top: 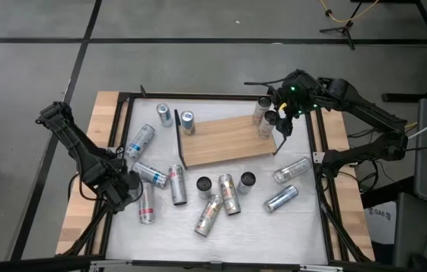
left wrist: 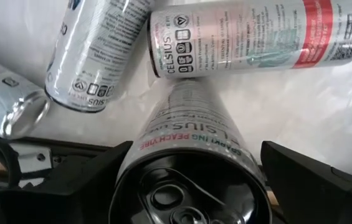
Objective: Place canned beverage on shelf
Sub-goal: Put the white-pink soda can on the shelf
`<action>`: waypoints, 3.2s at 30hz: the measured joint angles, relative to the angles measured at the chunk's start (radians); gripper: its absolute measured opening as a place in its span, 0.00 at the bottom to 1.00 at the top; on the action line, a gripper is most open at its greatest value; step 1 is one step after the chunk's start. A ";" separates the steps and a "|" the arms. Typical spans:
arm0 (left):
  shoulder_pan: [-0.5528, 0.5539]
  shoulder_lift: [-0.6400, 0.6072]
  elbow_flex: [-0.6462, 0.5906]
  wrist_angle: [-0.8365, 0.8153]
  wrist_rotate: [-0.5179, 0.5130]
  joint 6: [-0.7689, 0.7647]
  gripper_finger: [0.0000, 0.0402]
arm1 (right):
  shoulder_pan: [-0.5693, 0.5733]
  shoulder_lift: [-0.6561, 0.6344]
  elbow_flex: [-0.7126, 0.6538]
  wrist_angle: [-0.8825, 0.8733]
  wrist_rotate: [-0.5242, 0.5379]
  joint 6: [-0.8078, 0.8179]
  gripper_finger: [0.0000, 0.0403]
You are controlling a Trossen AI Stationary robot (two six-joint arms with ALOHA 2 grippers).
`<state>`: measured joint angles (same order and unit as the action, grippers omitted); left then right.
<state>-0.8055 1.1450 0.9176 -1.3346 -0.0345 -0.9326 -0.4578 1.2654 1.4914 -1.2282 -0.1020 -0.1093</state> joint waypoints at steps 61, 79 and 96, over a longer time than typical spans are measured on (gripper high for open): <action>0.777 0.561 1.148 -0.196 0.184 0.108 0.58 | 0.000 0.000 0.000 0.000 0.000 0.000 0.75; 1.093 0.878 1.358 -0.191 0.176 0.407 0.58 | 0.000 0.000 0.000 0.000 0.000 0.000 0.75; 1.072 1.011 1.358 -0.201 -0.053 0.681 0.62 | 0.000 0.000 0.000 0.000 -0.023 0.000 0.75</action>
<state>0.2663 2.1559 2.2761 -1.5356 -0.0872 -0.2511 -0.4576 1.2652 1.4914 -1.2282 -0.1249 -0.1093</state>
